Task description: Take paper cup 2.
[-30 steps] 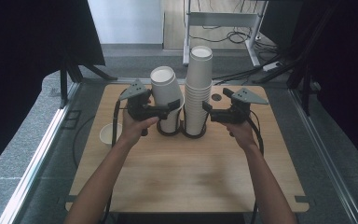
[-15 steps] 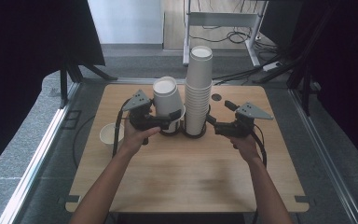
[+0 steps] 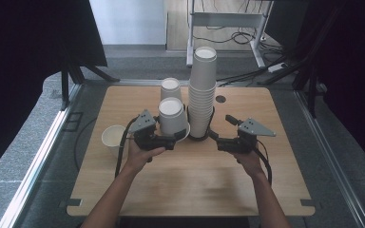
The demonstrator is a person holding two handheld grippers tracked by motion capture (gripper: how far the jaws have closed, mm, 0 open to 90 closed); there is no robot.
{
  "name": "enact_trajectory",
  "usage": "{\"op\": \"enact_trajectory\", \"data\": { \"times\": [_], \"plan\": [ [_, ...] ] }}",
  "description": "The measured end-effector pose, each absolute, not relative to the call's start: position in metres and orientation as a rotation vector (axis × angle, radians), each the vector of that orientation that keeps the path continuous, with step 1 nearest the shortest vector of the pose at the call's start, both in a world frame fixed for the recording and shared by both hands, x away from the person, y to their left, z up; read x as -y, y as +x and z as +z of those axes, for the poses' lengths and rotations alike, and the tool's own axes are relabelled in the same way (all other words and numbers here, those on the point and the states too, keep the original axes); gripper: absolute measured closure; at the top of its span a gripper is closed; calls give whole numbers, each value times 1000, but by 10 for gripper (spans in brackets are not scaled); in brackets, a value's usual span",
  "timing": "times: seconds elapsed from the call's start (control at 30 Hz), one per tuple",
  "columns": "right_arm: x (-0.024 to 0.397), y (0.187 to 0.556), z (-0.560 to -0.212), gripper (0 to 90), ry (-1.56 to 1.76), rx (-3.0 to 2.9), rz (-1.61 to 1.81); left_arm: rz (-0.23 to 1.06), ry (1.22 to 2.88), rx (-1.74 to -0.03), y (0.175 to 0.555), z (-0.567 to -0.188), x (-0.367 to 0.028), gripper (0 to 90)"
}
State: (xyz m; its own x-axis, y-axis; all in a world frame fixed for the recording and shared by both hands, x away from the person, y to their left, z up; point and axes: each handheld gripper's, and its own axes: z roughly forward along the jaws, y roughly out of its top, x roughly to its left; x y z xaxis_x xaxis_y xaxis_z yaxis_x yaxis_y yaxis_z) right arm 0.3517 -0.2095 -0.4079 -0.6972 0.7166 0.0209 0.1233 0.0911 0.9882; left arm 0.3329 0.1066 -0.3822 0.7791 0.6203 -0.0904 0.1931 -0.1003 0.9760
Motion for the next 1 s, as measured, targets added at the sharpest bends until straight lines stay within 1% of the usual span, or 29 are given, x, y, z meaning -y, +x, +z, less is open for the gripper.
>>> {"op": "enact_trajectory", "data": {
  "times": [0.17,0.47,0.57,1.0],
  "plan": [
    [205,343,-418,123,822,-1913,1696,382,1672,-667,331,-391,-110,129],
    [205,331,-424,129,815,-1914,1707,379,1696,-667,316,-408,-105,129],
    [205,328,-426,128,805,-1931,1677,352,1690,-678,312,-416,-105,129],
    [208,319,-439,129,833,-1950,1681,343,1717,-698,312,-429,-100,129]
  ]
}}
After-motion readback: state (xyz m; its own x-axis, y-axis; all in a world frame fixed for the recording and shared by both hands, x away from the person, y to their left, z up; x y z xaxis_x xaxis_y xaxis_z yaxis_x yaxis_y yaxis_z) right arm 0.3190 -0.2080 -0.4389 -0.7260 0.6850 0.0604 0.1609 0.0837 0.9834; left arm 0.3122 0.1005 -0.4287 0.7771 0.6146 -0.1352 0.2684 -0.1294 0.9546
